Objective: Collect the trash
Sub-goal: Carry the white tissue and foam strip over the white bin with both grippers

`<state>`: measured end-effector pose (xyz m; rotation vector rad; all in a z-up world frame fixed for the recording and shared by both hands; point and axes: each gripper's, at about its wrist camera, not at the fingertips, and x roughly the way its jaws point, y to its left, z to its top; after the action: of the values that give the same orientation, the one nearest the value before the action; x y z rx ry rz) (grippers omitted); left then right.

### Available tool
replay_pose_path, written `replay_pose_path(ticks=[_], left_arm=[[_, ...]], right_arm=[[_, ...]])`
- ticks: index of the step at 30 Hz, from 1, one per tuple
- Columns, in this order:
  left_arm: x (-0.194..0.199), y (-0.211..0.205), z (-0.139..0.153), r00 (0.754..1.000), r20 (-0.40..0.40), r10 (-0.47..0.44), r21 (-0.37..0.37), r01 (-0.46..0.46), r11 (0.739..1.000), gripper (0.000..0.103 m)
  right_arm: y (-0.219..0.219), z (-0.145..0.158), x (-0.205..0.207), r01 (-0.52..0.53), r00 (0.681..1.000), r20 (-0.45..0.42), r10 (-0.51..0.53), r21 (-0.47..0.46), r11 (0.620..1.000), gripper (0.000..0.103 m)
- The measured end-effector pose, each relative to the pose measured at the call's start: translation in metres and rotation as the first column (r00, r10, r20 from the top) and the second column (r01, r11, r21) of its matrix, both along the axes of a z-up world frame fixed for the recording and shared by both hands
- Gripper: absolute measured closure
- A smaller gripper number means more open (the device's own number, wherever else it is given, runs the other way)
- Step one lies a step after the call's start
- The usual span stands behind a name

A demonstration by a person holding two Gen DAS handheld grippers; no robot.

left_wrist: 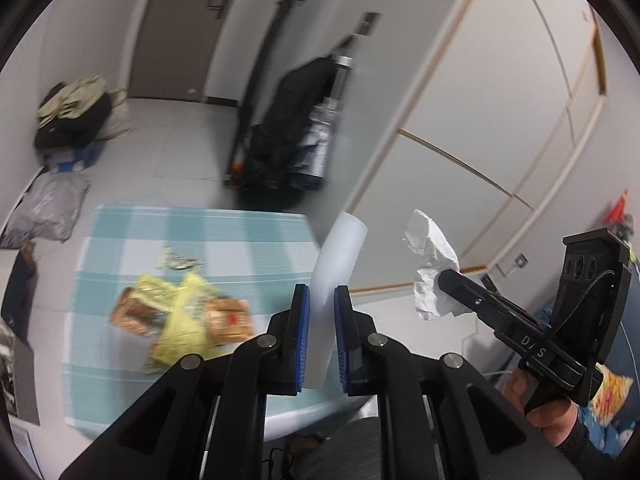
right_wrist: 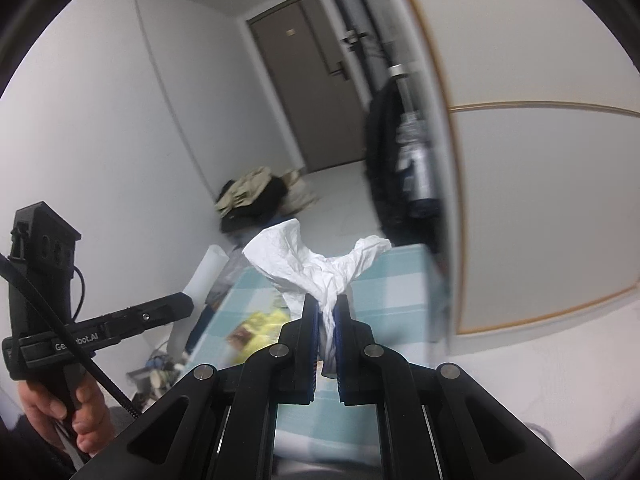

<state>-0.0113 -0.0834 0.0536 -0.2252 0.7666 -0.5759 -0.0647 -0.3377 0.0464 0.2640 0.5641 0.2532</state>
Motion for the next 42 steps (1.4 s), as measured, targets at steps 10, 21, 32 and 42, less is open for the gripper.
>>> replay_pose_path(ticks=[10,21,32,42], left_arm=[[-0.013,-0.104,-0.001,0.983,-0.033,-0.181,0.031,0.182,0.983,0.095],[-0.011,-0.213,-0.039,0.921,-0.218,-0.322,0.026,0.336,0.942,0.095],[-0.011,-0.28,-0.118,0.808,-0.469,-0.356,0.037,0.421,0.906,0.095],[-0.001,-0.29,-0.167,0.747,-0.595,-0.297,0.054,0.405,0.913,0.095]], right_arm=[[-0.112,-0.032,-0.041,0.211,0.974,-0.084,-0.209,0.014,0.977,0.096],[-0.194,-0.111,-0.077,0.375,0.891,-0.289,-0.349,0.04,0.926,0.096],[-0.232,-0.211,-0.08,0.438,0.767,-0.548,-0.334,0.066,0.897,0.096],[-0.222,-0.272,-0.053,0.429,0.675,-0.683,-0.279,0.057,0.901,0.093]])
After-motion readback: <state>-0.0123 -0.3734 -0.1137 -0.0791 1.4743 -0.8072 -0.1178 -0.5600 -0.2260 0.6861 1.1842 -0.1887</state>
